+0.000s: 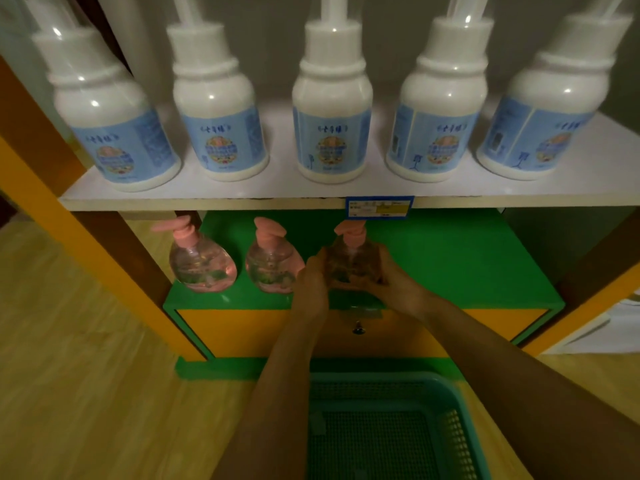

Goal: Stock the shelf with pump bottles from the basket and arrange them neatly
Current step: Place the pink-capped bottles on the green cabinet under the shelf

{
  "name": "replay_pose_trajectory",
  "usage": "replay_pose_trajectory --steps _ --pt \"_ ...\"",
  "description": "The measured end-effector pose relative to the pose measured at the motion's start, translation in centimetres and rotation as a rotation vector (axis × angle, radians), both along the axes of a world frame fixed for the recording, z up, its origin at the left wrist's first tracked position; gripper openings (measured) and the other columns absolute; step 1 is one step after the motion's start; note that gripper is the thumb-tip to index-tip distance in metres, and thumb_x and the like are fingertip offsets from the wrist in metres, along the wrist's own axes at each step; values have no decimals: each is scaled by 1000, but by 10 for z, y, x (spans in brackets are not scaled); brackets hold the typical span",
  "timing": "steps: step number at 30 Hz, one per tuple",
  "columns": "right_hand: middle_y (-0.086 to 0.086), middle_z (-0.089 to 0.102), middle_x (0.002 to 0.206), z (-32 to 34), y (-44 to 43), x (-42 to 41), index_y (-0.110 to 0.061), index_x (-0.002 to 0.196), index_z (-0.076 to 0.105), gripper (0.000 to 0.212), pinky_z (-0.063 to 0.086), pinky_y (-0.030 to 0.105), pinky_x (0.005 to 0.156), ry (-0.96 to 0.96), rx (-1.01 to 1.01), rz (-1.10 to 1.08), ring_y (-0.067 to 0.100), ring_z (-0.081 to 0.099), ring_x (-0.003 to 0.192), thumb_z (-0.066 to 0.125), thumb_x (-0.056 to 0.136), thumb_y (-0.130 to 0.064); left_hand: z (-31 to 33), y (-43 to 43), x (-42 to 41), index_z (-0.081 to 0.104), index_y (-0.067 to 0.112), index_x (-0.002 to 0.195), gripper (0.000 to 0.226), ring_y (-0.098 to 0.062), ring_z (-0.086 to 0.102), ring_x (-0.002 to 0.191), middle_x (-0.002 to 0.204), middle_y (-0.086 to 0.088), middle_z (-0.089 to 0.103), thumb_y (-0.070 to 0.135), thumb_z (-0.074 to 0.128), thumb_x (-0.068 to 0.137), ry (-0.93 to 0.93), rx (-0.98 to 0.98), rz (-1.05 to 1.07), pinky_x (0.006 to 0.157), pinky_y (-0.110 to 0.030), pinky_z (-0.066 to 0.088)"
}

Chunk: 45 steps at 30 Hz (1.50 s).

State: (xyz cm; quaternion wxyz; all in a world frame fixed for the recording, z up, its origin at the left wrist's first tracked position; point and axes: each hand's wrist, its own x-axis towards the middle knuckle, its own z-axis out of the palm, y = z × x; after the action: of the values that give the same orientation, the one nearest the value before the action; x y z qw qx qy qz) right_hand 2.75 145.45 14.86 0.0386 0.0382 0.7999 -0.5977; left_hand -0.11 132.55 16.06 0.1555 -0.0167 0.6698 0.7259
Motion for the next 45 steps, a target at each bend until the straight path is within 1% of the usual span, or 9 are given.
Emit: replay_pose_trajectory --steps 2,3,6,10,16,21,24,31,45 --pt "-12 49 102 -3 1 -1 -6 134 21 62 45 2 74 -26 50 -22 -4 50 94 58 85 -1 3 3 -1 55 -1 87 31 -41 46 72 76 -27 48 8 27 98 -47 -3 3 55 -7 46" --pt "-9 50 107 -5 1 0 -8 136 22 66 45 10 89 -23 86 -41 1 51 101 62 83 -8 5 5 2 52 -10 106 34 -52 47 89 93 -40 48 11 26 99 -64 -26 -21 71 -15 51" --pt "0 40 135 -11 4 10 -13 142 20 76 5 42 118 65 388 -176 15 31 131 65 82 -26 3 1 22 34 6 138 44 -22 40 129 137 -5 44 26 26 99 68 -149 -67 111 -36 32" --pt "9 35 147 -14 7 53 -11 142 27 59 -1 36 117 153 564 -334 23 26 140 52 89 -12 0 -16 58 44 8 129 36 -8 39 109 114 6 42 7 34 95 339 -314 45 91 -20 35" --pt "11 54 132 -32 15 129 -11 128 49 38 29 29 107 98 560 -226 27 44 125 49 91 -9 -22 -34 110 50 11 126 34 3 47 78 106 5 54 9 41 94 328 -543 -298 73 -16 39" --pt "9 54 132 -50 14 188 -13 127 52 35 32 28 106 -17 509 -179 23 44 125 50 92 -15 -55 -44 149 47 12 130 39 -19 47 123 134 -7 51 8 45 92 254 -689 -481 105 -30 36" --pt "6 56 127 -68 16 224 -13 125 54 32 30 16 95 -122 444 -208 14 49 116 45 94 -14 -80 -47 175 46 12 131 42 -16 45 124 137 -7 49 7 49 89 186 -710 -564 101 -20 30" --pt "5 48 137 -130 11 293 -20 131 44 43 37 33 103 -585 513 -72 22 47 124 50 91 -32 -137 -38 226 36 17 137 61 -17 33 135 146 -4 36 3 57 81 78 -825 -1023 109 -23 25" --pt "2 60 119 -203 -2 296 -20 117 49 36 45 28 87 -474 768 -173 18 60 103 54 85 -36 -202 -17 226 55 24 121 35 -15 48 120 128 4 57 18 54 86 336 -1002 -997 98 -27 38"
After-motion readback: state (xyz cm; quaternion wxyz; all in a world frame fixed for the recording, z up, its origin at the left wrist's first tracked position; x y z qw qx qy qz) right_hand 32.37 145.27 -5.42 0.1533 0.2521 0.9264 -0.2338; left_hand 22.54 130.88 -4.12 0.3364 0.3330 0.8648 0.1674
